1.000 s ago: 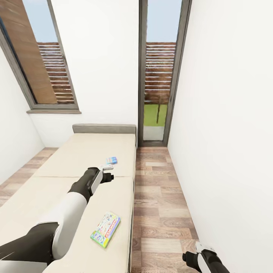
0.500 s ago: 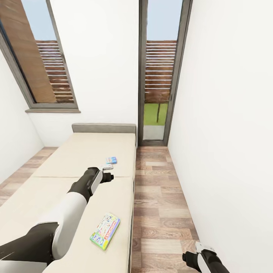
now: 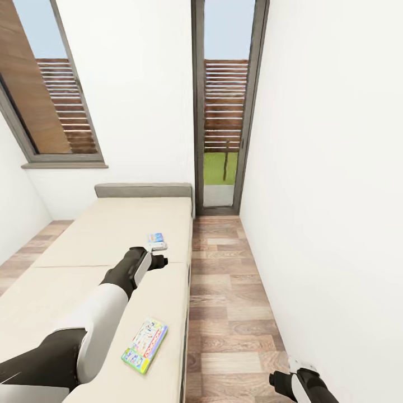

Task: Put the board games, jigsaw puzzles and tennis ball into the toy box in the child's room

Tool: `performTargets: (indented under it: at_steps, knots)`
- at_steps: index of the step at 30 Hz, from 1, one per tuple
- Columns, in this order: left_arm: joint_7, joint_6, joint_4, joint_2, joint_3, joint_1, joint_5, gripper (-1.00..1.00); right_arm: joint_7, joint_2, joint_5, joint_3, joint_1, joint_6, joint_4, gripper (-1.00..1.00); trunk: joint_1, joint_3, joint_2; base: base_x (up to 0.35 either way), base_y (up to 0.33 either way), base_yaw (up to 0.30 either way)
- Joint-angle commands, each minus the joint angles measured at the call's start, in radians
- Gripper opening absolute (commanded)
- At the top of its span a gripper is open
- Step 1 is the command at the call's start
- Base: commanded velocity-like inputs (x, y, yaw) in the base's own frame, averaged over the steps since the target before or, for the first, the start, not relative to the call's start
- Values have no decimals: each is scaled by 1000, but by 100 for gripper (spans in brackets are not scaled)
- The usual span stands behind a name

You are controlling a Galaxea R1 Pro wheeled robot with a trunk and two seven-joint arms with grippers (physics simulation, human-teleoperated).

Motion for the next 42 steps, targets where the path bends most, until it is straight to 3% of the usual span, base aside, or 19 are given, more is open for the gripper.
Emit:
performTargets:
  at_steps: [1, 15, 32, 42]
  knots:
    - [3, 5, -2, -1, 6, -1, 0, 100, -7, 0, -10, 1, -1, 4, -1, 100, 1, -2, -2, 31, -71, -170]
    - [3, 4, -2, -1, 5, -1, 0, 100, -10, 1, -10, 2, -1, 0, -1, 100, 1, -2, -2, 40, 15, -39]
    - [3, 5, -2, -1, 6, -1, 0, 100, -13, 1, -11, 34, -1, 0, -1, 100, 1, -2, -2, 22, 18, -1]
    - [3, 5, -2, -1, 5, -1, 1, 100, -13, 1, -11, 35, -1, 4, -1, 100, 1, -13, -2, 0, 0, 0]
